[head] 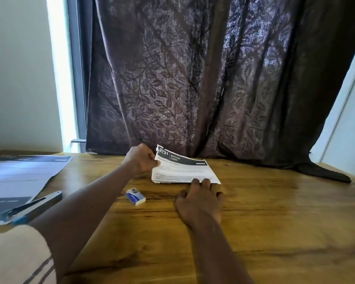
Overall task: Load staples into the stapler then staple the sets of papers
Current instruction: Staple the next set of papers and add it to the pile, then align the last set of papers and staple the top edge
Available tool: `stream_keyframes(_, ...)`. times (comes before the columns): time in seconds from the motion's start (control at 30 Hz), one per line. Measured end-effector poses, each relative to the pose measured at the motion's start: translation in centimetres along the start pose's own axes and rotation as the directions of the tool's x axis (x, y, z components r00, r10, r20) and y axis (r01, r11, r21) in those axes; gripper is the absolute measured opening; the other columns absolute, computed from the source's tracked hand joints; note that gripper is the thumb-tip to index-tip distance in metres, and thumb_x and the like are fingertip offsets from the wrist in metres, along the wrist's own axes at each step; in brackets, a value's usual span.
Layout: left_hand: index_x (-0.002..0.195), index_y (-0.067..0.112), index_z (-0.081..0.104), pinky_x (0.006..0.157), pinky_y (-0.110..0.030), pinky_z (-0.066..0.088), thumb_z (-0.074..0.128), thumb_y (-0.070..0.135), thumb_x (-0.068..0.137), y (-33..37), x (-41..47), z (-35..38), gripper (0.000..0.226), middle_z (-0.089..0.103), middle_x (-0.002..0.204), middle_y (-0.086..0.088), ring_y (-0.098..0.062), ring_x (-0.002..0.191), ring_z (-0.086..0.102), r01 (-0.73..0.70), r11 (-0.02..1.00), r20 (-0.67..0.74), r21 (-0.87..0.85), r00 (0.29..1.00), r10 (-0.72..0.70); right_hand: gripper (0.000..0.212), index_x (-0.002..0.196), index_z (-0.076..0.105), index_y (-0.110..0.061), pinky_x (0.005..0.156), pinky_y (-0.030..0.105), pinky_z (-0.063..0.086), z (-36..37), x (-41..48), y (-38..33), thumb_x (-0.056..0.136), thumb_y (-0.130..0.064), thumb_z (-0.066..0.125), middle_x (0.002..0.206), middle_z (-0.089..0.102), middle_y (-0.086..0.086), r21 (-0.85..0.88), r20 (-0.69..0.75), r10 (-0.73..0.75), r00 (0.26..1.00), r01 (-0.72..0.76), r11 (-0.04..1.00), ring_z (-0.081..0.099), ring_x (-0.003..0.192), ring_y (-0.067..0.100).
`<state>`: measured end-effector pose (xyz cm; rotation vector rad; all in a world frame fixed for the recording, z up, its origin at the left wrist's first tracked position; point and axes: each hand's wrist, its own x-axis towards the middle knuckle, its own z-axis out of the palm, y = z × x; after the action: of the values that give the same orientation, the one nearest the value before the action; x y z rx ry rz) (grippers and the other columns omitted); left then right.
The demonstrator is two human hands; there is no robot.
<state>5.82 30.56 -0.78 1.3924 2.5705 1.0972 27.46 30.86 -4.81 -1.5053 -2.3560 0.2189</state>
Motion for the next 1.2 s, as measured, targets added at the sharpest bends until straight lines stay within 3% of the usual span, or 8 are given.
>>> stream_keyframes(0.13,0.062,0.022,0.062,0.063,-0.028,0.042,0.084,0.038,0.076,-0.3,0.0,1.1,0.030,0.061,0.067,0.002,-0.018,0.070,0.059,-0.049,0.983,-0.007,0.174,0.999,0.051,0.053,0.139,0.046,-0.019,0.115,0.053,0.026,-0.1,0.1,0.0,0.096,-0.048,0.037,0.146,0.042,0.010,-0.005,-0.013,-0.002,1.000,0.002,1.000,0.034,0.137,0.035)
stream_keyframes(0.37,0.081,0.021,0.071,0.065,-0.033,0.050,0.078,0.054,0.076,-0.8,-0.1,1.3,0.034,0.070,0.085,-0.002,-0.020,0.080,0.064,-0.069,0.967,0.020,0.244,0.998,0.066,0.051,0.134,0.050,-0.020,0.110,0.052,0.030,-0.1,0.2,0.0,0.094,-0.050,0.041,0.141,0.046,0.009,0.000,-0.049,0.005,0.999,-0.005,1.000,0.039,0.132,0.032)
stream_keyframes(0.53,0.094,0.029,0.073,0.077,-0.036,0.058,0.070,0.065,0.077,-1.3,-2.7,-3.2,0.040,0.074,0.097,0.001,-0.022,0.088,0.068,-0.154,0.947,0.040,0.283,0.988,0.148,0.048,0.136,0.050,-0.023,0.109,0.048,0.032,-0.7,-0.3,0.1,0.094,-0.048,0.047,0.137,0.050,0.005,0.038,-0.197,-0.011,0.980,0.019,0.999,0.041,0.131,0.028)
stream_keyframes(0.73,0.113,0.031,0.070,0.092,-0.036,0.051,0.065,0.067,0.084,-6.0,-10.4,-12.4,0.046,0.063,0.111,0.009,-0.014,0.104,0.061,-0.314,0.907,-0.033,0.282,0.941,0.337,0.034,0.126,0.058,-0.029,0.102,0.043,0.036,-1.0,-2.6,-3.0,0.096,-0.043,0.051,0.126,0.054,-0.003,0.132,-0.365,-0.278,0.889,0.345,0.929,0.046,0.122,0.020)
stream_keyframes(0.87,0.108,0.035,0.070,0.091,-0.035,0.047,0.068,0.065,0.083,-12.5,-14.7,-17.9,0.038,0.066,0.115,0.009,-0.014,0.107,0.063,-0.163,0.947,-0.151,0.278,0.966,0.210,0.029,0.112,0.066,-0.027,0.093,0.041,0.045,-0.4,-5.6,-6.3,0.091,-0.041,0.051,0.115,0.057,-0.006,0.186,-0.439,-0.483,0.758,0.602,0.776,0.052,0.113,0.018)
stream_keyframes(1.0,0.112,0.039,0.064,0.100,-0.044,0.049,0.054,0.080,0.075,-19.8,-17.1,-22.4,0.057,0.068,0.120,0.010,-0.021,0.116,0.062,0.099,0.957,-0.270,0.271,0.963,-0.023,0.026,0.112,0.065,-0.031,0.097,0.031,0.043,0.9,-7.8,-11.2,0.091,-0.042,0.053,0.113,0.054,-0.013,0.275,-0.324,-0.676,0.662,0.749,0.603,0.050,0.111,0.009)
stream_keyframes(1.1,0.126,0.032,0.061,0.100,-0.048,0.047,0.060,0.066,0.087,-23.3,-17.8,-24.1,0.052,0.066,0.128,0.000,-0.029,0.121,0.059,0.254,0.913,-0.334,0.319,0.932,-0.143,0.023,0.111,0.066,-0.032,0.101,0.034,0.045,2.1,-7.6,-15.3,0.092,-0.043,0.056,0.112,0.058,-0.013,0.408,-0.235,-0.708,0.667,0.728,0.551,0.053,0.112,0.007)
stream_keyframes(1.2,0.135,0.030,0.053,0.101,-0.048,0.041,0.051,0.070,0.090,-26.2,-17.4,-24.2,0.060,0.062,0.134,-0.005,-0.031,0.126,0.055,0.379,0.862,-0.352,0.337,0.900,-0.258,0.024,0.116,0.066,-0.029,0.102,0.042,0.046,2.5,-6.6,-19.9,0.095,-0.037,0.060,0.119,0.063,-0.007,0.434,-0.137,-0.694,0.707,0.673,0.599,0.056,0.115,0.013)
